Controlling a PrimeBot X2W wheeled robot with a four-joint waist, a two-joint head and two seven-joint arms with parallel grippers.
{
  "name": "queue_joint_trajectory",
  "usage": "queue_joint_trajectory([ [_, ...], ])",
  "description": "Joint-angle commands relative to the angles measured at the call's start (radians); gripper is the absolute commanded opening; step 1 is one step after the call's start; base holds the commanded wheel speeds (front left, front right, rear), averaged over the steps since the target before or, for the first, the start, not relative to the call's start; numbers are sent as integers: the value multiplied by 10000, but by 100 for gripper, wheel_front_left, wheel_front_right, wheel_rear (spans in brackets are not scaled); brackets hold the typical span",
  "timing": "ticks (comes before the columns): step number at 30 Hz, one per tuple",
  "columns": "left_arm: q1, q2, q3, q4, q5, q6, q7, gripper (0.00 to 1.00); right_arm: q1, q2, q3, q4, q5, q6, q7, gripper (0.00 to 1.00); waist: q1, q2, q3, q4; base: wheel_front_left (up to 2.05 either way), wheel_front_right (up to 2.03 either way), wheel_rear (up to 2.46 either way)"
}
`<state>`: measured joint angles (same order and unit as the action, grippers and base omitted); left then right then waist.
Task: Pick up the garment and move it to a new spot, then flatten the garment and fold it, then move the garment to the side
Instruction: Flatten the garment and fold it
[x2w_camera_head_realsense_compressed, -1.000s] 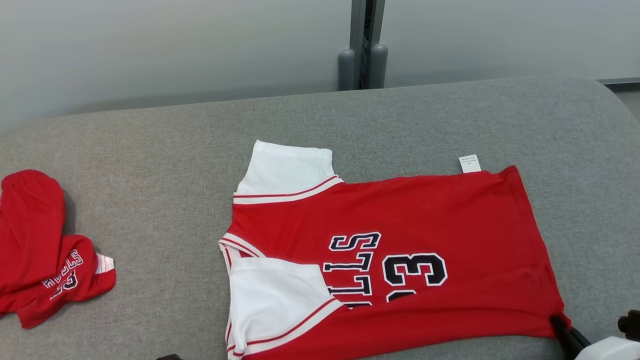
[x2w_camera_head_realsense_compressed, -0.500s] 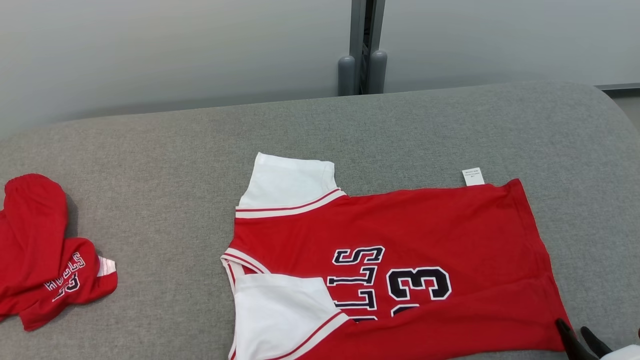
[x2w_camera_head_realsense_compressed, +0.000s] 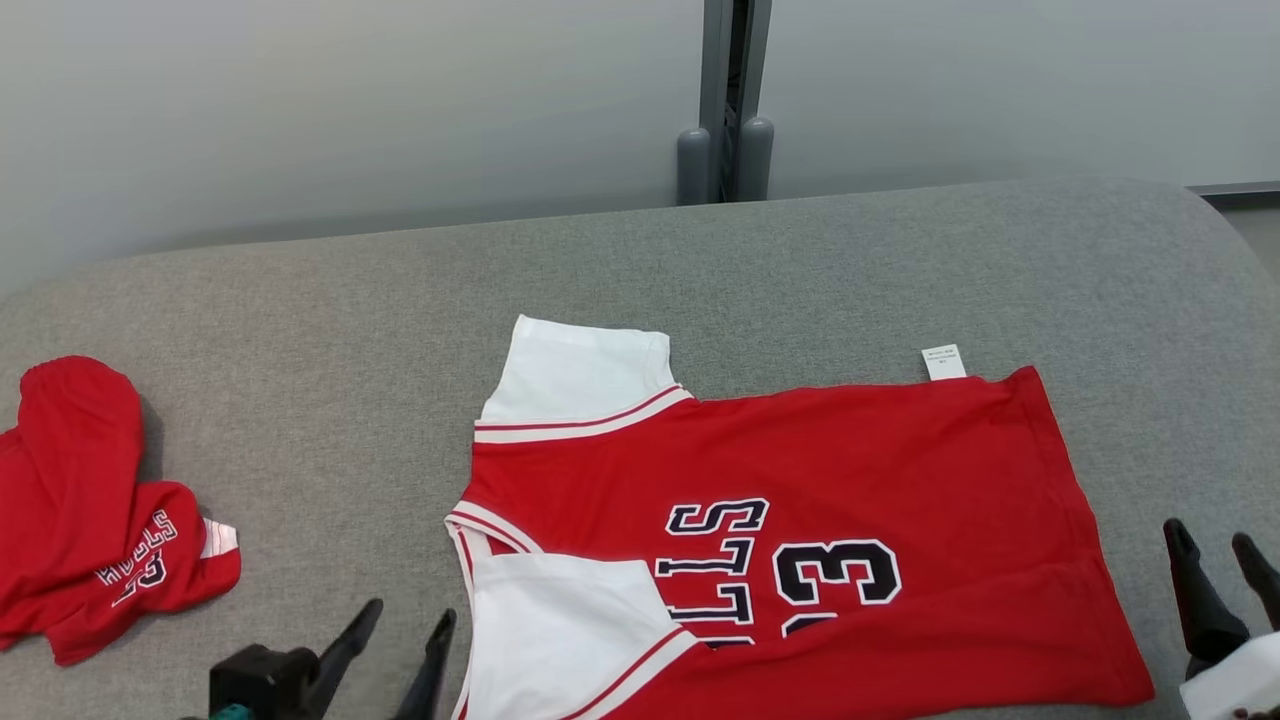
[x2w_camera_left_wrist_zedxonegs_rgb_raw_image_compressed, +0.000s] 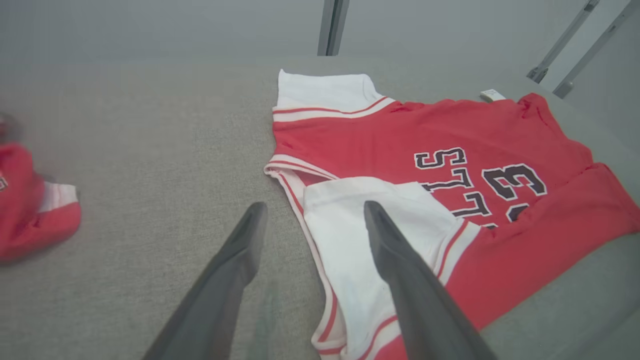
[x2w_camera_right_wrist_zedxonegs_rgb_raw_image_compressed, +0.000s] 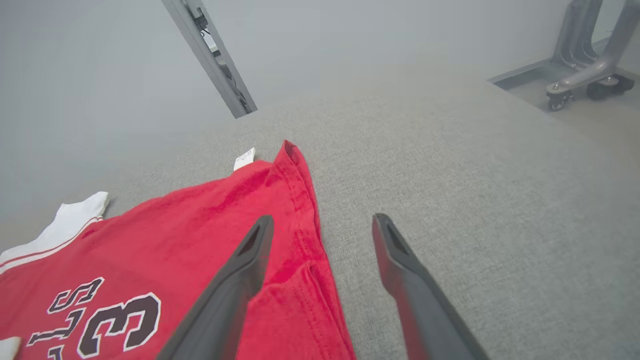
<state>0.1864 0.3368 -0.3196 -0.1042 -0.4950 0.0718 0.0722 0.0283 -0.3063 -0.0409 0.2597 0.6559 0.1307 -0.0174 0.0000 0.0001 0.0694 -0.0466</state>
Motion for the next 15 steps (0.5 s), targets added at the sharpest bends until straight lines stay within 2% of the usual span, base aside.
queue_joint_trajectory([
  [1,-207,-70,122,-15,-128,57,-187,100,-113,44,48,-142,-123,1,-167,100,0,-1,-10,-19,0,0,0],
  [9,-912,-727,680,465,-261,114,-1887,100,-497,53,700,-970,-1157,1,-1529,100,0,-1,-21,-266,0,0,0],
  [15,-1414,-1146,796,1161,8,172,-2931,100,-739,557,939,-727,-2019,1,-2118,100,0,-1,46,-523,0,0,0],
])
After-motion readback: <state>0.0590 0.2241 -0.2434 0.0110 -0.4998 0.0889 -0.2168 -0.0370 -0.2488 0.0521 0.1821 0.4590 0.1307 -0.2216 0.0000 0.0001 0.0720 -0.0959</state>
